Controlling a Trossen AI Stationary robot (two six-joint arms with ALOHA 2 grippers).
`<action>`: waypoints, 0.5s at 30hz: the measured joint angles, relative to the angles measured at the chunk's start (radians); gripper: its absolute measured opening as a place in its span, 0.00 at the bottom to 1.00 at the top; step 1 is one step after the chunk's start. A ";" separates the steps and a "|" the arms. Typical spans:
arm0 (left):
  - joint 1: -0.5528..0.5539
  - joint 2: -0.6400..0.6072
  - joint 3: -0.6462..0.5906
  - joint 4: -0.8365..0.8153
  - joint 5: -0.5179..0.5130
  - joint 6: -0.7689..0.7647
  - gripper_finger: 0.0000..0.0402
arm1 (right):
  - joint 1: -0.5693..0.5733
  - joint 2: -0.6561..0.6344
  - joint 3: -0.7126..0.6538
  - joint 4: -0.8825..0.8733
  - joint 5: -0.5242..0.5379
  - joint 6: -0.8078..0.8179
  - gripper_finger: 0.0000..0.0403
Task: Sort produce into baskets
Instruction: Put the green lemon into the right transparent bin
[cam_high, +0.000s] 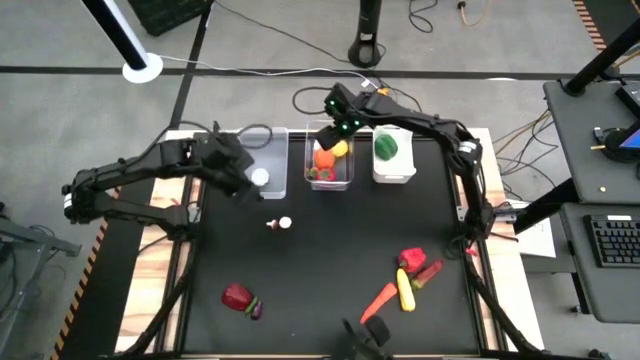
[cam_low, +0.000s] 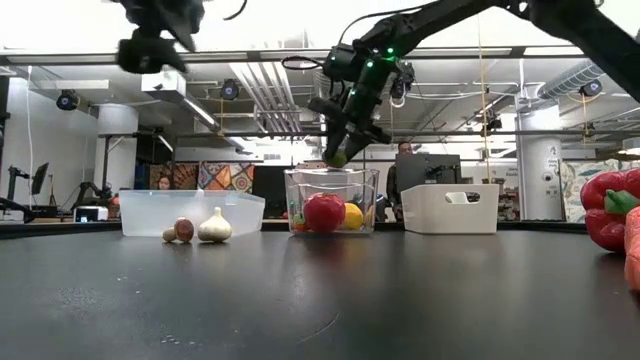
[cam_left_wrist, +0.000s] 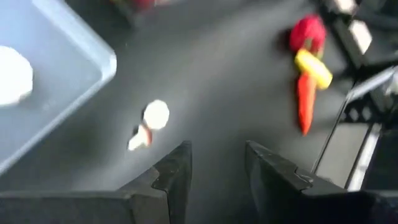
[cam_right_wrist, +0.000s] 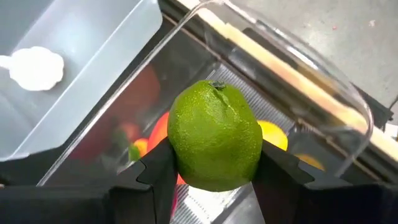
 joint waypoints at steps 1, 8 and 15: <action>-0.014 -0.001 0.000 -0.017 -0.001 -0.003 0.33 | -0.002 0.015 0.019 -0.004 0.000 -0.005 0.41; -0.082 -0.001 0.000 -0.017 -0.051 -0.009 0.33 | -0.015 0.080 0.102 -0.028 -0.008 -0.010 0.46; -0.086 -0.001 0.000 -0.017 -0.075 -0.018 0.33 | -0.019 0.098 0.109 -0.061 -0.034 -0.006 0.52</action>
